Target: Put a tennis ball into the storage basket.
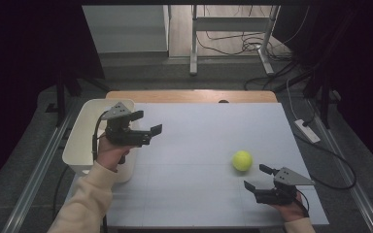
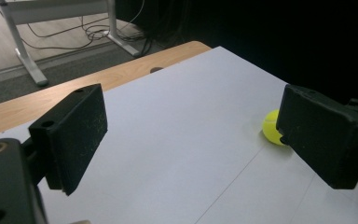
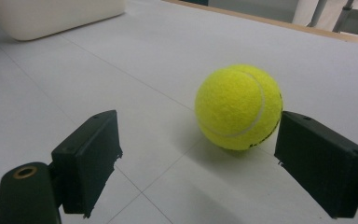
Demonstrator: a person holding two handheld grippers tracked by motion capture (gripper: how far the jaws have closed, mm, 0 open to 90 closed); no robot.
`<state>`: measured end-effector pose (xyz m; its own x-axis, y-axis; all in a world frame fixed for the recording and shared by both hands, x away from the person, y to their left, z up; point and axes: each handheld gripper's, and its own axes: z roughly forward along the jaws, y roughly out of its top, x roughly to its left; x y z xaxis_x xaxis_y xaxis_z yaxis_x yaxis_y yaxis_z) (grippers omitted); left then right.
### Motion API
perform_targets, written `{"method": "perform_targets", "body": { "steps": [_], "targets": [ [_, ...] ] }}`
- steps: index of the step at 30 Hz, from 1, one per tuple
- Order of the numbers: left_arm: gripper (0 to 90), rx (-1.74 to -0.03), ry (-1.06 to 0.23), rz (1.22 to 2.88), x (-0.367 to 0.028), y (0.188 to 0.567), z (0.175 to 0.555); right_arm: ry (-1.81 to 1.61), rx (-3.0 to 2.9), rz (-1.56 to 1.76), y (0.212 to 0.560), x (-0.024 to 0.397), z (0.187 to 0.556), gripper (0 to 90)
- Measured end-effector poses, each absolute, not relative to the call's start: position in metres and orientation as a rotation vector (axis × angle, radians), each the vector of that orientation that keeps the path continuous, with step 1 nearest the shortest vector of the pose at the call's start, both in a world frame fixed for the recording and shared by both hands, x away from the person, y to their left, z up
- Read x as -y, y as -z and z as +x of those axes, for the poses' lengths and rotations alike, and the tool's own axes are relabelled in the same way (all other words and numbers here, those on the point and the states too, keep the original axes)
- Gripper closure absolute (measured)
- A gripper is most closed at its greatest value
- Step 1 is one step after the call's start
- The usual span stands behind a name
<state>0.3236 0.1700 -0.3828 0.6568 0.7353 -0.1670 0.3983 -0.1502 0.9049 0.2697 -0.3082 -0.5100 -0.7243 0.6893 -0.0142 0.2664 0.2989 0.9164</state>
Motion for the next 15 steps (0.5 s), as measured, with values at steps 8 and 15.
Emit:
{"method": "perform_targets", "body": {
  "steps": [8,15],
  "targets": [
    [9.8,-0.894,-0.375,1.783,-0.158,0.385,0.323,-1.412,-2.161,0.859,0.51,0.311,0.268,14.1],
    [9.8,-0.895,-0.373,1.785,-0.15,0.389,0.322,-1.423,-2.166,0.851,0.511,0.312,0.268,14.1]
  ]
}}
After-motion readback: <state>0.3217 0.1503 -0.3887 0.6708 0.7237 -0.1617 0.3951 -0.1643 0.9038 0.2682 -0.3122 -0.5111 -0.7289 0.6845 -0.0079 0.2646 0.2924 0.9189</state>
